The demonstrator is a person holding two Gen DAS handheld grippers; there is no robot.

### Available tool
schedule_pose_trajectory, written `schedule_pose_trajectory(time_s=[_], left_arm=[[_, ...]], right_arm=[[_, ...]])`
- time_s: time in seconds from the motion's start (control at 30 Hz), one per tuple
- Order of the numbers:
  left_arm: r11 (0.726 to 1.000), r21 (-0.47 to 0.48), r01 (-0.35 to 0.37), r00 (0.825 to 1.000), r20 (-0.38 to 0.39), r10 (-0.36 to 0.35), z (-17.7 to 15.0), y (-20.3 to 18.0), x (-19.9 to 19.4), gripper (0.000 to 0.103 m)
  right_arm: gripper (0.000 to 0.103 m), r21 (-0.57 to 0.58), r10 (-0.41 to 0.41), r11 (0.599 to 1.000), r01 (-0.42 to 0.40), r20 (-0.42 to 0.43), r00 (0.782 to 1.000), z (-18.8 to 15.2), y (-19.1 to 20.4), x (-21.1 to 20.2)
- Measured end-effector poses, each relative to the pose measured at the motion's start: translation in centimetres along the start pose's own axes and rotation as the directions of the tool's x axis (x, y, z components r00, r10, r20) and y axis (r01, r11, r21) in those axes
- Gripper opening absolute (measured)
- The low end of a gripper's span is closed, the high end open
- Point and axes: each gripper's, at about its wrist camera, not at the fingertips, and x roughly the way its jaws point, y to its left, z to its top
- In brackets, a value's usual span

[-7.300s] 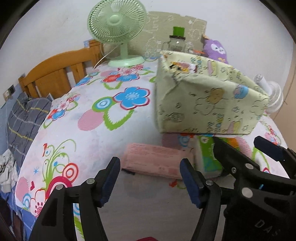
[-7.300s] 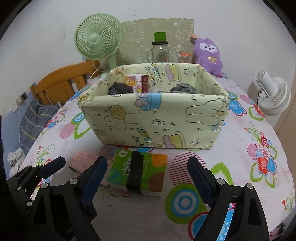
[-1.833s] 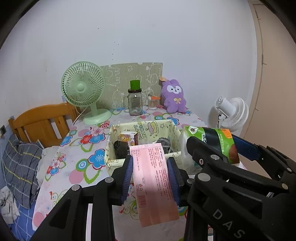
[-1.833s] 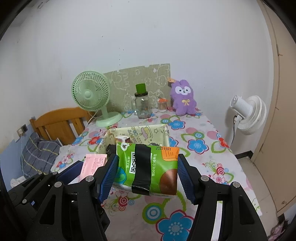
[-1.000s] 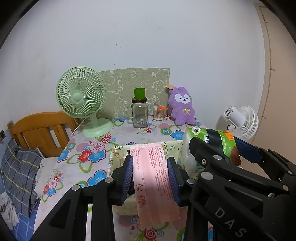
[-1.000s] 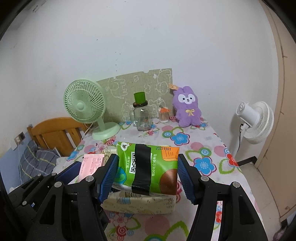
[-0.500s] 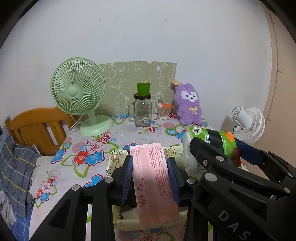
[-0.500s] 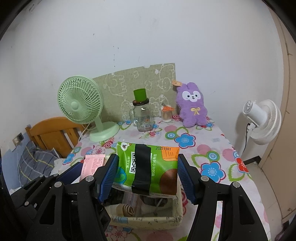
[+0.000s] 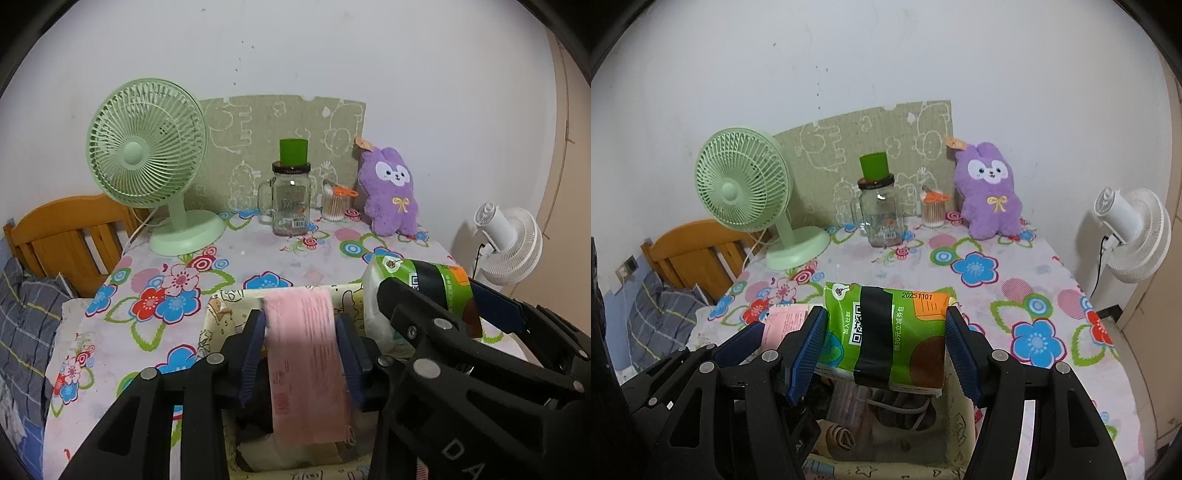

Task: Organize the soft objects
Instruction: 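Lower the packet and tissue pack into the storage box and open both tools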

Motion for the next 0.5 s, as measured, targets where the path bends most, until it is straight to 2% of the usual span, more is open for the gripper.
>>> schedule_pose_trajectory(time_s=[0.1, 0.27, 0.5], left_arm=[[1.0, -0.004, -0.002, 1.0, -0.018, 0.002, -0.4, 0.2, 0.5, 0.048], [1.0, -0.013, -0.001, 0.999, -0.053, 0.0, -1.0, 0.8, 1.2, 0.068], [0.999, -0.02, -0.035, 0.997, -0.067, 0.034, -1.2, 1.4, 1.6, 0.078]], right_arm=[[0.066, -0.006, 0.003, 1.0, -0.004, -0.018, 1.0, -0.3, 0.1, 0.7], [0.066, -0.004, -0.001, 1.0, 0.001, -0.047, 0.999, -0.9, -0.1, 1.9], [0.066, -0.013, 0.003, 1.0, -0.003, -0.062, 0.998, -1.1, 0.3, 3.0]])
